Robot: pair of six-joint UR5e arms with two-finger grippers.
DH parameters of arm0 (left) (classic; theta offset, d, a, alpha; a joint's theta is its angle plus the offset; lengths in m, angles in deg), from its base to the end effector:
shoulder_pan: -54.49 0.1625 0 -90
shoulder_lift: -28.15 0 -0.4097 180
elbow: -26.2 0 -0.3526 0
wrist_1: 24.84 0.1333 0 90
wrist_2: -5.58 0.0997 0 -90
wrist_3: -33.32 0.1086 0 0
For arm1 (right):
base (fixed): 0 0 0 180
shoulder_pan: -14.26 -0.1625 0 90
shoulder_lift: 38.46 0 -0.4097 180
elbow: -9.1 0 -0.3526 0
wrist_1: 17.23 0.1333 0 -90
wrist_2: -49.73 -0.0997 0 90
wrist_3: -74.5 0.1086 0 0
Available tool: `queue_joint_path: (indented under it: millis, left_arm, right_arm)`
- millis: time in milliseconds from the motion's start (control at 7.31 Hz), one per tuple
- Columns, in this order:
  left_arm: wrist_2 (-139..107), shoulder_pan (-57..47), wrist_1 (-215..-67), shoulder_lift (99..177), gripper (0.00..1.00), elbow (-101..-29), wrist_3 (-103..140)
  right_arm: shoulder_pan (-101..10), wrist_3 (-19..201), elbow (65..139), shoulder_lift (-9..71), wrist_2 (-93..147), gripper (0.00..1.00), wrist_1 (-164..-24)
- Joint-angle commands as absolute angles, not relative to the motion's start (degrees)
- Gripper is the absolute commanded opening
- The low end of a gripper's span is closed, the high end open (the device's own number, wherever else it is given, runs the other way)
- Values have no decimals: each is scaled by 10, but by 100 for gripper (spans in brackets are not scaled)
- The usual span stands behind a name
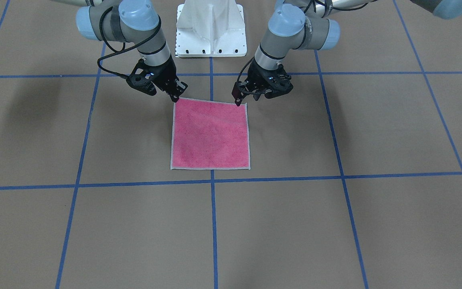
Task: Fold towel twice with both arms
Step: 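Move the left gripper to the opposite near towel corner while the right holds, then pinch the towel corner with the left gripper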
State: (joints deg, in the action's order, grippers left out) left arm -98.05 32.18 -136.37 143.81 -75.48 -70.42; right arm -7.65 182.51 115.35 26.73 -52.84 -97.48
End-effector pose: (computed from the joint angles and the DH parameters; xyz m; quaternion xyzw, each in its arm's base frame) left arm 0.5139 -0.3273 0.2871 -0.0666 0.4943 -0.2121 0.8404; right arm -0.4999 -0.3193 0.2925 -0.0843 -0.4296 0.2624 0.8600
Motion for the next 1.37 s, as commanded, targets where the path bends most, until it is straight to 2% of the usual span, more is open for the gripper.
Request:
queue_joint_path:
  millis: [0, 411, 821, 1232]
  left_arm:
    - [-980, 330, -1365, 1440, 73, -745, -707]
    - [-980, 330, -1364, 1448, 65, -736, -707]
    - [-980, 330, -1364, 1452, 52, -729, -707]
    - [-980, 330, -1364, 1460, 52, -718, -707]
  right_arm:
    - [-77, 1825, 1154, 268, -528, 0, -975]
    - [-74, 1825, 1151, 268, -528, 0, -975]
    - [-74, 1825, 1152, 270, -528, 0, -975]
    - [-74, 1825, 1152, 272, -528, 0, -975]
